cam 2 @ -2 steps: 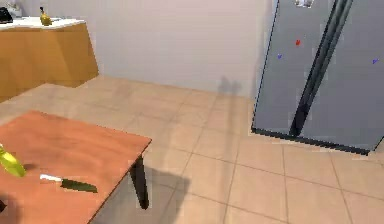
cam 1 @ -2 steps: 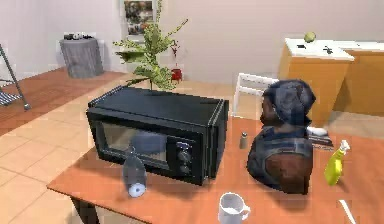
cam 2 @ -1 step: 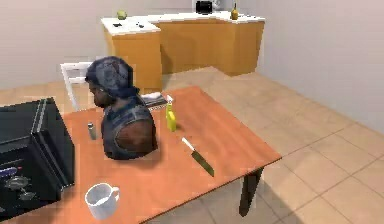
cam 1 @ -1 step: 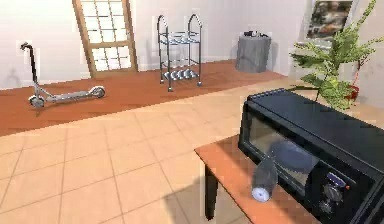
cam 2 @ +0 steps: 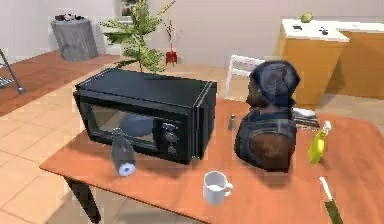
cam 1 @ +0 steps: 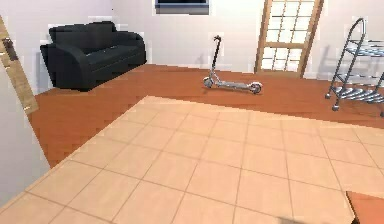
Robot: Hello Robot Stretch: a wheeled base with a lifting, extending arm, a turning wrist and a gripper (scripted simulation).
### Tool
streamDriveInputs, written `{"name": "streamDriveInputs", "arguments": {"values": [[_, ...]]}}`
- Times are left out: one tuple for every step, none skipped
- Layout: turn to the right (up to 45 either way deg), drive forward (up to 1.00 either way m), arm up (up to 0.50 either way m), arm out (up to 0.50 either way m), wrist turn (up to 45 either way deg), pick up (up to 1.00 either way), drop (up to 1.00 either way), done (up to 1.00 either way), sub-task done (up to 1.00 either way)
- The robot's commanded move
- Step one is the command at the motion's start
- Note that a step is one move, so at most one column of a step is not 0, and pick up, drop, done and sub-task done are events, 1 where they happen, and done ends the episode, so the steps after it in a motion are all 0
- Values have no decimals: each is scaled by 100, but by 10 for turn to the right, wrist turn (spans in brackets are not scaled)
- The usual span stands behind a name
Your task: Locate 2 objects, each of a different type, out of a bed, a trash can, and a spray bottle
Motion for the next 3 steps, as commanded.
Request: {"name": "streamDriveInputs", "arguments": {"values": [[-240, 0, 0, 0, 0, 0, 0, 0, 0], [0, 100, 0, 0, 0, 0, 0, 0, 0], [-30, 0, 0, 0, 0, 0, 0, 0, 0]]}}
